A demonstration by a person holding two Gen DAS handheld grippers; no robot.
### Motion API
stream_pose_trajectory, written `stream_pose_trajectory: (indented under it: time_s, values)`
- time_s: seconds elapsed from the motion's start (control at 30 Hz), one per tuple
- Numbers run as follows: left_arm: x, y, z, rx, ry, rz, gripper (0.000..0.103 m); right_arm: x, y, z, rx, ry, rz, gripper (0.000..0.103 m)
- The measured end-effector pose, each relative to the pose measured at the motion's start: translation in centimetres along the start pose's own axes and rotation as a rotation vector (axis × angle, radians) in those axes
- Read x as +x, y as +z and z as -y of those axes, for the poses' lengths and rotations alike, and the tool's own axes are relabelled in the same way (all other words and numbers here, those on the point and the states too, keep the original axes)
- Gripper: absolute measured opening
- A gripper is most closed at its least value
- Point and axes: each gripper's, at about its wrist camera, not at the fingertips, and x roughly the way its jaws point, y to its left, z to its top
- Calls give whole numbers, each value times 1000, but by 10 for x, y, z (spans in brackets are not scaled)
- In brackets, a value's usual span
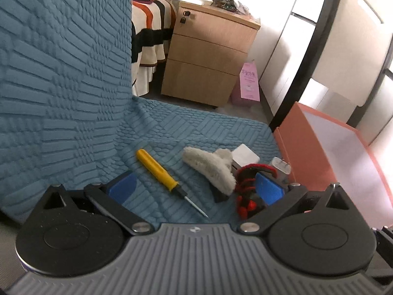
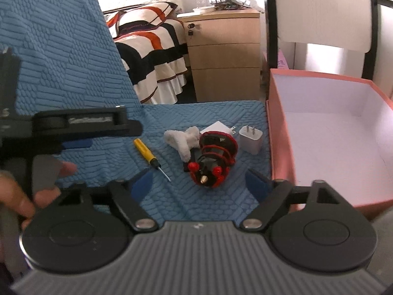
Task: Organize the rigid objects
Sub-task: 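Move left tool to white fluffy clip while right tool approaches red toy figure, then close left gripper on white fluffy clip while right gripper closes on red toy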
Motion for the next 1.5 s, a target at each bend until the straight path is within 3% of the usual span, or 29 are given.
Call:
stream_pose_trajectory:
  time_s: [0.1,0.53,0.67,0.9,1.2,1.3,1.5]
  values:
    - [21,2,-3,1,3,-21,102,14,-3,-3,-20,3,-3,74]
    - [80,-1,-5,-35,-140,-117,93,74,-7,-7,-90,-50,-12,71]
    - [99,3,-3,-46,-177,-130,83,87,-7,-5,-112,-60,-2,71]
    - [134,-3,2,-44,-189,-209,55,109,-8,-3,-135,-90,-31,71]
    - [151,-9,4,-39,-153,-220,29,133,-17,-10,-185,-148,-104,70]
    - [149,-9,2,-47,-138,-217,24,134,-17,-8,-164,-150,-104,64]
    - [137,-8,0,-51,-147,-205,19,124,-13,-8,-154,-148,-78,64]
